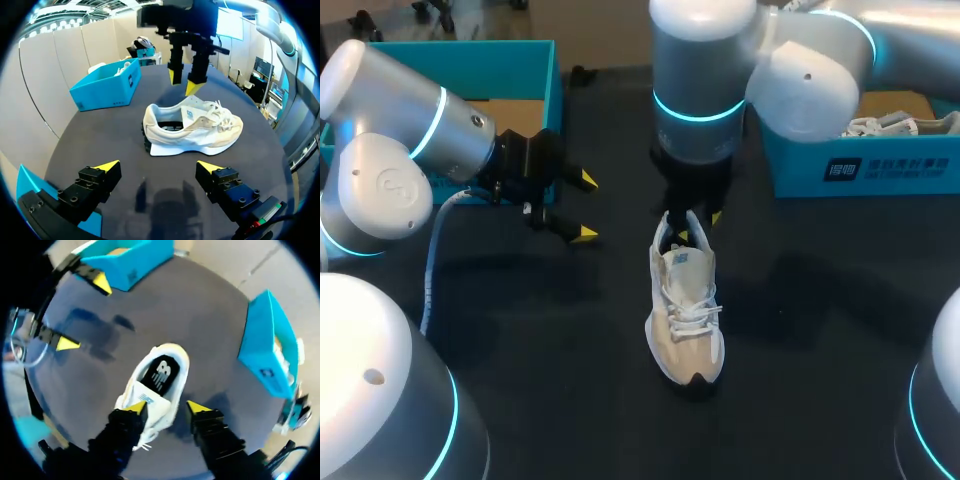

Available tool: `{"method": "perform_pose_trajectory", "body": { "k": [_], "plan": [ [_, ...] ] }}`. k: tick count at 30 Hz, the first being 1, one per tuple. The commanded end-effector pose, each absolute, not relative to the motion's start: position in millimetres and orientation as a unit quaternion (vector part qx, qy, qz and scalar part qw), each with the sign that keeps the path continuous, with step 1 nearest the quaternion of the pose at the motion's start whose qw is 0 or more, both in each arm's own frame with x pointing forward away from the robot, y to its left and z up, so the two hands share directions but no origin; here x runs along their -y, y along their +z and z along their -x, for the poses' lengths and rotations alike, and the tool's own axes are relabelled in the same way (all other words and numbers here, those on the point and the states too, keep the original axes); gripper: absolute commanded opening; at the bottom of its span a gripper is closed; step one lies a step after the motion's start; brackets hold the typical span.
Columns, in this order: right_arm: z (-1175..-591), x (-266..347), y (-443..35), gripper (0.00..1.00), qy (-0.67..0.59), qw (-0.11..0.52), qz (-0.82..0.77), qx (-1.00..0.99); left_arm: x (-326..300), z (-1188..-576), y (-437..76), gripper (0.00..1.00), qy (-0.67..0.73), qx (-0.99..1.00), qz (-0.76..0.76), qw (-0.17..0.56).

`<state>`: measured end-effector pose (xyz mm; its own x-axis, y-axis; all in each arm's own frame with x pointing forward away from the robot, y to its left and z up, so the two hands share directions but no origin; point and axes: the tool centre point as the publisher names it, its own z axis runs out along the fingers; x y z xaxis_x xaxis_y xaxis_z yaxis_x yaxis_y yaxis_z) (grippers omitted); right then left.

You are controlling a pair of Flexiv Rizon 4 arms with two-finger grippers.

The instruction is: Take the shoe out of the shoebox, open the shoe tongue, remove and reinsert the insole, then place the shoe into the shoebox

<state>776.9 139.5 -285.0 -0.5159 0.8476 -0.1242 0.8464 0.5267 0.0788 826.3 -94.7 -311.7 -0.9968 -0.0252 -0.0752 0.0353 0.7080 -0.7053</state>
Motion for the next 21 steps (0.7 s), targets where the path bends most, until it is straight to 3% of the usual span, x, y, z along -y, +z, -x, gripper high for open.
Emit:
{"method": "perform_pose_trajectory", "body": {
  "k": [1,10,13,21],
  "plan": [
    [-774,-143,-275,1.00,-0.041,0.178,-0.363,-0.914,94,-826,-312,1.00,-0.382,-0.923,-0.003,0.040],
    [-774,-143,-275,1.00,-0.041,0.178,-0.363,-0.914,94,-826,-312,1.00,-0.382,-0.923,-0.003,0.040],
    [-793,-150,-281,1.00,-0.077,0.150,-0.225,-0.960,94,-826,-312,1.00,-0.382,-0.923,-0.003,0.040],
    [-835,-148,-293,1.00,-0.080,0.143,-0.078,-0.983,94,-826,-312,1.00,-0.382,-0.923,-0.003,0.040]
  ]
}}
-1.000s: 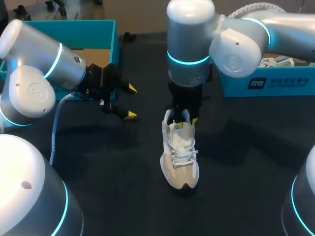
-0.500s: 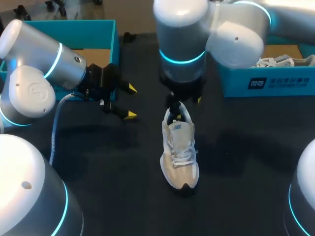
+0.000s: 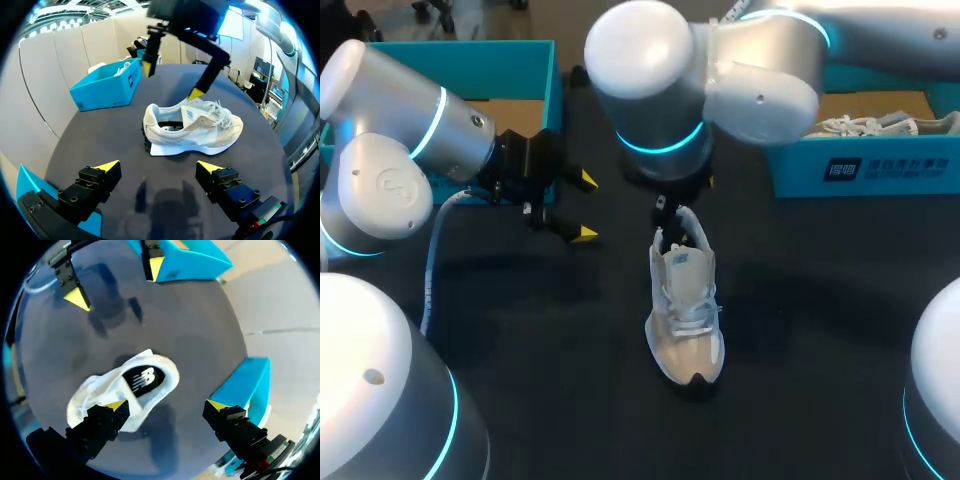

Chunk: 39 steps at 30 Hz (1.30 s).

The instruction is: Take the shoe out of the shoebox, open the shoe tongue, remove and reinsert the insole, then place the shoe into the shoebox

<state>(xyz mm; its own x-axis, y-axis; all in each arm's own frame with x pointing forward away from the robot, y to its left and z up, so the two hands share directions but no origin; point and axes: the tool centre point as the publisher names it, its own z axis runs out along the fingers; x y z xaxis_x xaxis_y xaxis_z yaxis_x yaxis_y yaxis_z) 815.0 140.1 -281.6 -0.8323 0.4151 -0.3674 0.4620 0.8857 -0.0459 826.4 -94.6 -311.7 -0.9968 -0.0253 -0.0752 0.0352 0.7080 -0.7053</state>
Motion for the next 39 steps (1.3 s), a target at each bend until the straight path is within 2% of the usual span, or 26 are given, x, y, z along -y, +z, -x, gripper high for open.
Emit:
{"method": "perform_pose_trajectory", "body": {
  "k": [1,27,29,30,33,35,39],
  "plan": [
    [-840,-148,-294,1.00,-0.082,0.140,-0.076,-0.984,94,-826,-312,1.00,-0.382,-0.923,-0.003,0.040],
    [-873,-151,-365,0.99,-0.053,0.083,-0.026,-0.995,94,-826,-312,1.00,-0.382,-0.923,-0.003,0.040],
    [-874,-152,-367,0.85,-0.051,0.082,-0.025,-0.995,94,-826,-312,1.00,-0.382,-0.923,-0.003,0.040],
    [-874,-152,-367,0.54,-0.052,0.082,-0.023,-0.995,94,-826,-312,1.00,-0.382,-0.923,-0.003,0.040],
    [-873,-151,-368,0.40,-0.051,0.083,-0.022,-0.995,94,-826,-312,1.00,-0.382,-0.923,-0.003,0.040],
    [-872,-148,-369,0.24,-0.051,0.085,-0.021,-0.995,94,-826,-312,1.00,-0.382,-0.923,-0.003,0.040],
    [-869,-146,-376,0.21,-0.052,0.080,-0.014,-0.995,94,-826,-312,1.00,-0.382,-0.923,-0.003,0.040]
  ]
}}
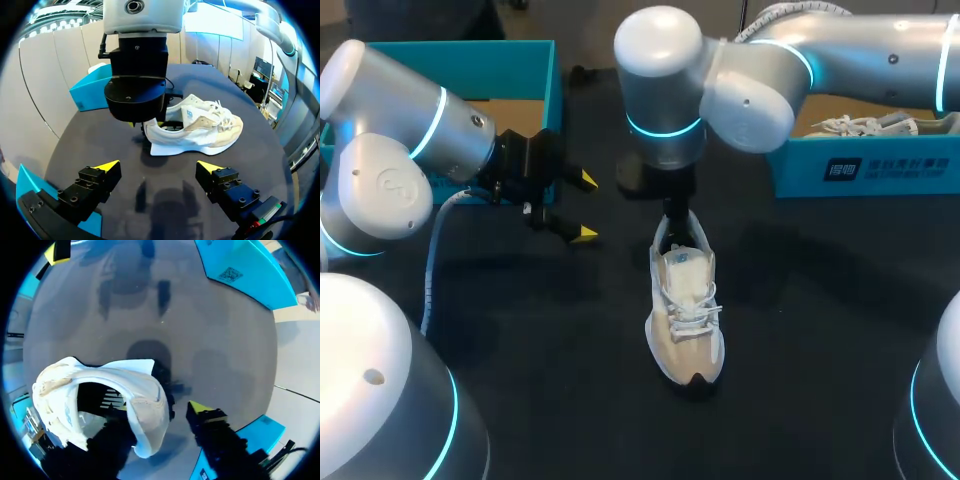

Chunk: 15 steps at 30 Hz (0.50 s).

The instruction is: Take the shoe out of the shoebox, open the shoe tongue, remove and reinsert the insole, then place the shoe into the shoebox

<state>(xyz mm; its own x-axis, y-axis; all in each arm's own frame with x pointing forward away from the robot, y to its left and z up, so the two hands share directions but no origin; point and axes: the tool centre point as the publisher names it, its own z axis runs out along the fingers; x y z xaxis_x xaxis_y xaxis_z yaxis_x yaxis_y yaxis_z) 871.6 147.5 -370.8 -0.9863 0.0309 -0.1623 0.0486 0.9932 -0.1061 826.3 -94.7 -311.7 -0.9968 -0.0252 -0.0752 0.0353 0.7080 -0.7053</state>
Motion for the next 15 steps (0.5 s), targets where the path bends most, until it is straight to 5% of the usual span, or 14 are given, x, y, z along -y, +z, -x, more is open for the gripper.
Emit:
{"method": "perform_pose_trajectory", "body": {
  "k": [1,3,15],
  "plan": [
    [-868,-147,-377,0.10,-0.057,0.076,-0.013,-0.995,94,-826,-312,1.00,-0.382,-0.923,-0.003,0.040],
    [-867,-146,-380,0.00,-0.057,0.075,-0.016,-0.995,94,-826,-312,1.00,-0.382,-0.923,-0.003,0.040],
    [-859,-129,-336,0.00,-0.077,0.086,-0.065,-0.991,94,-826,-312,1.00,-0.382,-0.923,-0.003,0.040]
  ]
}}
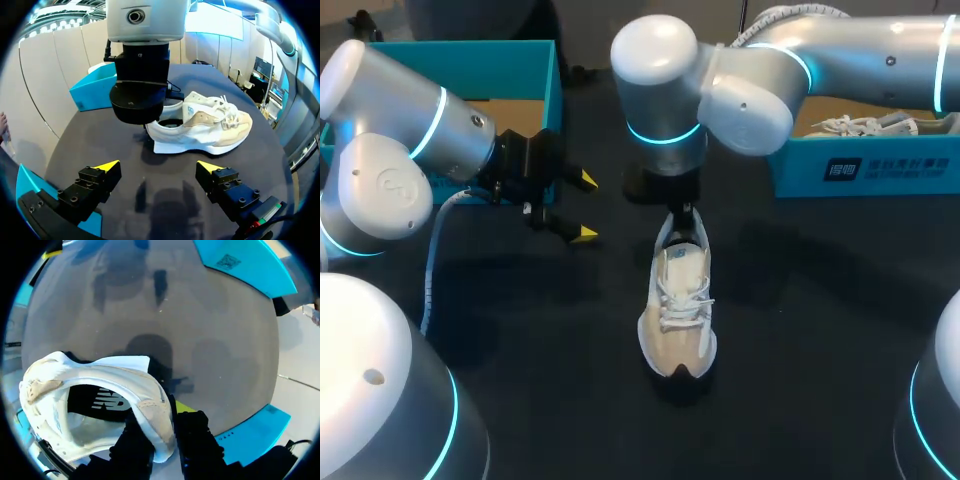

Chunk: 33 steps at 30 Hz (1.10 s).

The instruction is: Take the shoe out of the shoebox, open the shoe tongue, remove and reinsert the insole, then place the shoe into the shoebox

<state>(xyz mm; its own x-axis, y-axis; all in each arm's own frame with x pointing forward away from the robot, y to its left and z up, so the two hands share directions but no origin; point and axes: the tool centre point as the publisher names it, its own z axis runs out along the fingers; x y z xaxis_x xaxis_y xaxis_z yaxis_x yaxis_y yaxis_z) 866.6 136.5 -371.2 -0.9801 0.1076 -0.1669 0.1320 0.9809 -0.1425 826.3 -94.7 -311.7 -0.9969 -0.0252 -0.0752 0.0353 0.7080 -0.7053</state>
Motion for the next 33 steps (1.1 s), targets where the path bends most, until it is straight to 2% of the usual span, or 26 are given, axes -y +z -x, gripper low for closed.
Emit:
{"method": "perform_pose_trajectory", "body": {
  "k": [1,10,15,33],
  "plan": [
    [-858,-126,-327,0.00,-0.084,0.083,-0.068,-0.991,94,-826,-312,1.00,-0.382,-0.923,-0.003,0.040],
    [-853,-109,-246,0.00,-0.083,0.096,-0.070,-0.989,94,-826,-312,1.00,-0.382,-0.923,-0.003,0.040],
    [-853,-102,-217,0.00,-0.082,0.114,-0.076,-0.987,94,-826,-312,1.00,-0.382,-0.923,-0.003,0.040],
    [-855,-102,-212,0.00,-0.099,0.126,-0.081,-0.984,94,-826,-312,1.00,-0.382,-0.923,-0.003,0.040]
  ]
}}
